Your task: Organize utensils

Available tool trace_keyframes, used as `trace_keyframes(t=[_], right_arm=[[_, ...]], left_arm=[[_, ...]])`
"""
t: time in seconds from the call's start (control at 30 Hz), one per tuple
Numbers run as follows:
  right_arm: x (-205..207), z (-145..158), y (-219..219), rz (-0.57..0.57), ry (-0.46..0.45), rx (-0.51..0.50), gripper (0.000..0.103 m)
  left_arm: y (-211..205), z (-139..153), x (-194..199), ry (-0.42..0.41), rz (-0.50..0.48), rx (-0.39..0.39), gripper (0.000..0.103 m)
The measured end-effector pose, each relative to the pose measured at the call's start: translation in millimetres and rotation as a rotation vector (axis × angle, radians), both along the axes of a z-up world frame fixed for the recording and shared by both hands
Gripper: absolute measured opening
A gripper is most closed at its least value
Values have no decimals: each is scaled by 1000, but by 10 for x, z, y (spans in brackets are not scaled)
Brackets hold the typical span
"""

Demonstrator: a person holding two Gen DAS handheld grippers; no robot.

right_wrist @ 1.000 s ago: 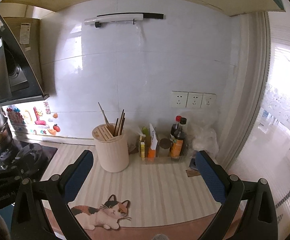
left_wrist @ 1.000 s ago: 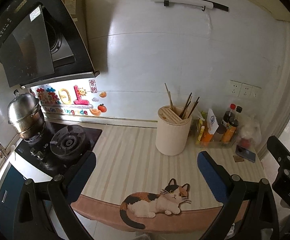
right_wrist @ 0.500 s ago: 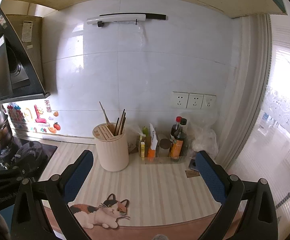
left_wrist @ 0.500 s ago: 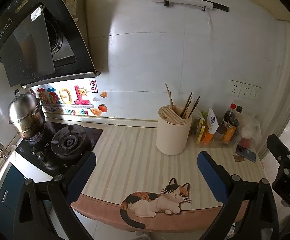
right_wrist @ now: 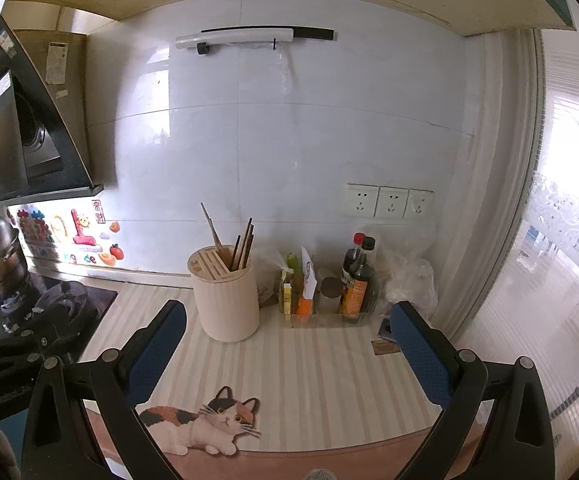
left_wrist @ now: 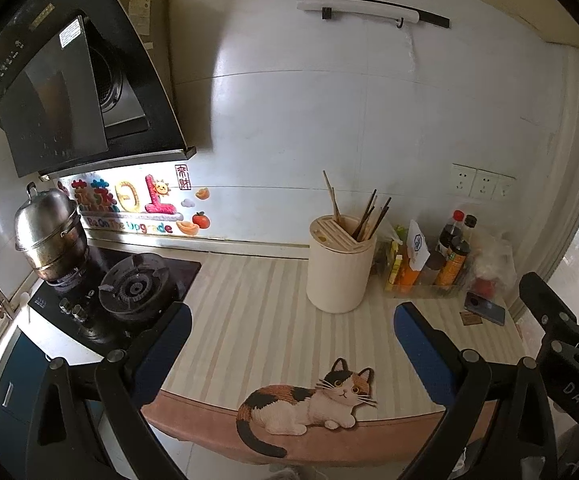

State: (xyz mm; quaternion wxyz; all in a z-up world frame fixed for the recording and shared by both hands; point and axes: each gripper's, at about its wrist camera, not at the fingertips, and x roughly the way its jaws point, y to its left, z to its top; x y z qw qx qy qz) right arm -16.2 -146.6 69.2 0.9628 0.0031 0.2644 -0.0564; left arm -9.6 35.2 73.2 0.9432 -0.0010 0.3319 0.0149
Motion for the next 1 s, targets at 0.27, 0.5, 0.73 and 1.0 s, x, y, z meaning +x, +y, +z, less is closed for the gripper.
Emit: trace_keyframes(t=[0.27, 0.5, 0.73, 1.0], right_arm=[[-23, 10, -2, 4, 5, 4, 103], [-31, 9, -10, 8, 15, 4, 103], [-60, 5, -26, 6, 22, 6, 103], [-92, -13, 1, 15, 24, 7, 103]], left_arm=[[-21, 11, -20, 3, 4, 2, 103], [-15, 14, -27, 8, 1, -3, 103], [1, -9, -65, 16, -3, -10, 103], [14, -19, -90, 19, -3, -10, 103]])
